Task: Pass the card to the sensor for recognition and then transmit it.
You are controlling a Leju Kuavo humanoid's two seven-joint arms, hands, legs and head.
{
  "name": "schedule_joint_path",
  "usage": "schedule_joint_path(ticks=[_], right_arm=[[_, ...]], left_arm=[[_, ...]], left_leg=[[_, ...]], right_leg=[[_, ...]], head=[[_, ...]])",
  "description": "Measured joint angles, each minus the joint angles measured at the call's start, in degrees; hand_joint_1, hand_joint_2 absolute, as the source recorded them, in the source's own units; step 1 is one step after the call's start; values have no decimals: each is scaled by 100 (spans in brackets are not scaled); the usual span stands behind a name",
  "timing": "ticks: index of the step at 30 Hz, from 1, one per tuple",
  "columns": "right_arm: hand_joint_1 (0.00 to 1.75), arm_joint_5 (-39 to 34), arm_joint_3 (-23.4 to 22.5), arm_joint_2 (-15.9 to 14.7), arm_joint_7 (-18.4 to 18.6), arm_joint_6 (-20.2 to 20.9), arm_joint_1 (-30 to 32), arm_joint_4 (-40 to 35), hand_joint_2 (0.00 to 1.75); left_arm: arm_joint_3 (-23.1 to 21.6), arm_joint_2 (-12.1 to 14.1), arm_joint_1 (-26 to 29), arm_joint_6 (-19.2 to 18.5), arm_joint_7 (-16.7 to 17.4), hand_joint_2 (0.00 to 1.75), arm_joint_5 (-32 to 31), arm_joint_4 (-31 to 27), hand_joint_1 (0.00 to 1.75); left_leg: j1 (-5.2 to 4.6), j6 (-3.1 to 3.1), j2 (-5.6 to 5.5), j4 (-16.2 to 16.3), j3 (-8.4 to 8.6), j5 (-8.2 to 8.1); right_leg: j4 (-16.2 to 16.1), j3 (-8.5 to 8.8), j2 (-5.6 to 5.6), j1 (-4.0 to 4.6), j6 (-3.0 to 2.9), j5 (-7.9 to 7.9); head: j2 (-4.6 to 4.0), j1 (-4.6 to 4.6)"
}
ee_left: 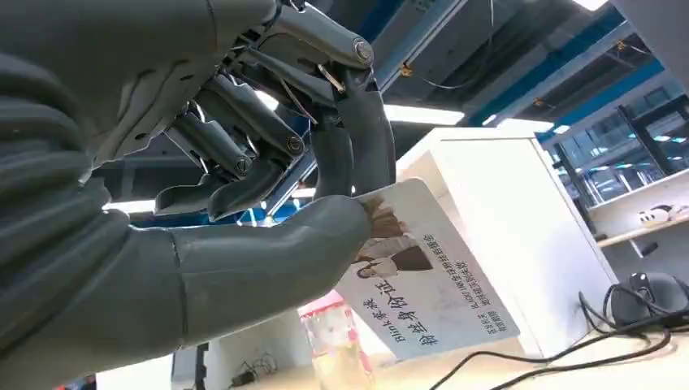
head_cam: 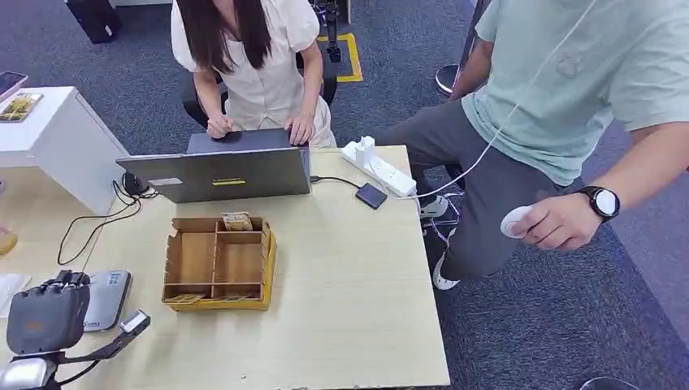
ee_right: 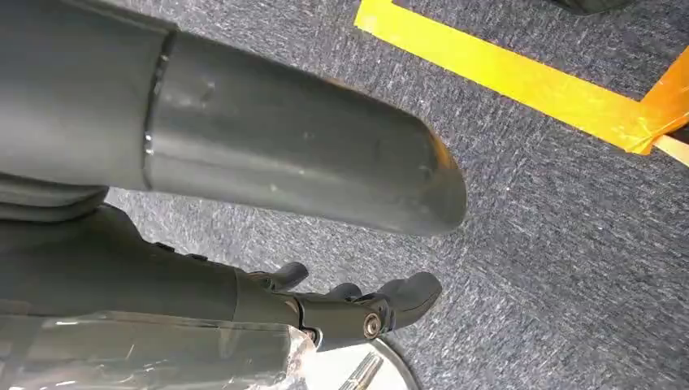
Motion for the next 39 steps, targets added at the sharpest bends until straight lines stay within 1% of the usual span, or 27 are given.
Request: schedule_joint_path(ticks=[4,6,8,13,17,20,33,39], right_arm=[[0,0,-9,0,2,-2,0,0,0],[0,0,-15,0,2,-2,3,0,0],[0,0,-20,0,4,-2,3,0,0],[0,0,-46,0,-17,-2,4,0,0],[0,0,-61,0,-20,-9,7,0,0],[0,0,-61,0,-11,-13,8,0,0],[0,0,-61,0,4,-17,12,0,0],[0,0,-77,0,0,-20,12,0,0]], left_arm=[[0,-44,7,-29,-447,175,0,72,175],[0,-81,14,-29,-575,175,0,134,175],[0,-116,14,-29,-619,175,0,184,175],[0,-155,16,-86,-510,175,0,300,175],[-15,-155,15,-77,-261,175,0,424,175],[-15,-157,13,-61,-195,175,0,525,175],[-15,-157,4,-51,-180,175,0,706,175],[29,-160,-30,6,-191,175,2,901,175]], left_leg=[[0,0,-2,0,0,0],[0,0,-1,0,0,0],[0,0,-1,0,0,0],[0,0,-2,0,0,0],[0,0,-2,0,1,0],[0,0,-2,0,1,0],[0,0,-2,0,1,0],[0,0,-2,0,1,0]], right_leg=[[0,1,-1,0,0,0],[0,1,0,0,0,0],[0,1,-1,0,0,0],[0,0,-1,0,0,0],[0,0,-1,0,0,0],[0,0,-1,0,0,0],[0,1,-1,0,0,0],[0,1,-1,0,0,0]], head=[[0,2],[0,2],[0,2],[0,2],[0,2],[0,2],[0,2],[0,2]])
